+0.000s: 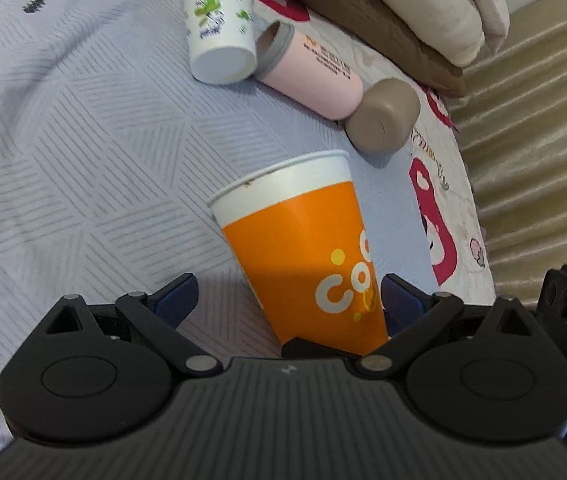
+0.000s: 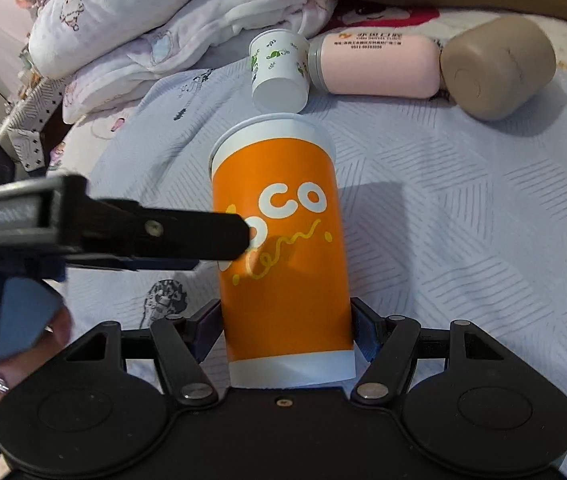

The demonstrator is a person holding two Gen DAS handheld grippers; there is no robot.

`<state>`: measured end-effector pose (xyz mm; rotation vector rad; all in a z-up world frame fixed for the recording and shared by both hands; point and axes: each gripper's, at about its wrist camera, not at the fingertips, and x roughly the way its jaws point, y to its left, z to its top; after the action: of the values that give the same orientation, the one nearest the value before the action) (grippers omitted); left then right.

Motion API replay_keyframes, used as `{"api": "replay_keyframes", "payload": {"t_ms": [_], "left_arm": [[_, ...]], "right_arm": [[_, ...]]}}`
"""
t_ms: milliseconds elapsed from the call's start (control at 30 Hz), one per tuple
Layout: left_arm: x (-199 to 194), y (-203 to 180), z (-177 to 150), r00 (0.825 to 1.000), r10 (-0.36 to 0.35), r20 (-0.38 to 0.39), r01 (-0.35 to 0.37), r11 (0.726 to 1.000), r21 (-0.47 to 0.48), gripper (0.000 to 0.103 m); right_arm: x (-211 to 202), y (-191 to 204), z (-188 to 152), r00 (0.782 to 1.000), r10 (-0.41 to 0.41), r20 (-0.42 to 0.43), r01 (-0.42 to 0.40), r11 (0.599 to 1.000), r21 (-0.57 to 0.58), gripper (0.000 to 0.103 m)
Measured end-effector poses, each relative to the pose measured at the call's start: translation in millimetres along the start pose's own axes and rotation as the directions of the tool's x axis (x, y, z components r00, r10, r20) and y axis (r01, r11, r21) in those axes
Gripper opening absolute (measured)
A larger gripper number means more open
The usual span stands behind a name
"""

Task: Flip cup upright
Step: 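Rotate the held orange cup upright with the right tool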

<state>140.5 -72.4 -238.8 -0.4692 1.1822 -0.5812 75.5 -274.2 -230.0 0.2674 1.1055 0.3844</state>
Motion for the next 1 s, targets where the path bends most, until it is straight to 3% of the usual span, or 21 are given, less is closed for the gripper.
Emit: {"api": "replay_keyframes", "payload": {"t_ms": [200,367,433,567,633,700,733,833,867,1000], "left_arm": [[6,-1,-3,0.999,-0.031,-0.022,0.031,0.999,0.009,0.080],[6,-3,0,0.997,-0.072,-0.029,0.073,0.997,0.023,0.068],[6,-6,0,0.998,-0.064,-0.024,0.065,0.997,0.049,0.068],[10,-10,6,0.997,-0.056,-0.046,0.059,0.996,0.064,0.070],[13,-9,8,0.996,-0.060,-0.065,0.064,0.996,0.058,0.073],[19,-7,11,0.995,-0.060,-0.078,0.064,0.996,0.054,0.085],[22,-6,11,0.995,-0.058,-0.084,0.063,0.997,0.051,0.086],[25,-4,9,0.992,-0.088,-0.085,0.092,0.995,0.036,0.081],[23,-6,7,0.992,-0.096,-0.077,0.100,0.993,0.056,0.077],[2,-16,-5,0.997,-0.075,0.001,0.074,0.981,0.179,0.076]], "right_arm": [[-9,4,-10,0.999,-0.044,0.013,0.045,0.993,-0.104,0.073],[-14,6,-2,0.996,-0.052,0.078,0.064,0.985,-0.159,0.076],[-17,6,0,0.991,-0.053,0.125,0.074,0.984,-0.164,0.078],[-14,5,3,0.989,-0.061,0.134,0.086,0.978,-0.192,0.078],[-12,7,4,0.989,-0.067,0.130,0.093,0.973,-0.209,0.077],[-9,7,3,0.990,-0.074,0.121,0.099,0.971,-0.219,0.076],[-8,7,2,0.989,-0.078,0.122,0.104,0.970,-0.218,0.076],[-9,5,2,0.990,-0.074,0.120,0.098,0.973,-0.209,0.076],[-9,5,1,0.990,-0.070,0.120,0.094,0.972,-0.214,0.076],[-15,18,-7,0.985,-0.067,0.161,0.113,0.949,-0.293,0.076]]}}
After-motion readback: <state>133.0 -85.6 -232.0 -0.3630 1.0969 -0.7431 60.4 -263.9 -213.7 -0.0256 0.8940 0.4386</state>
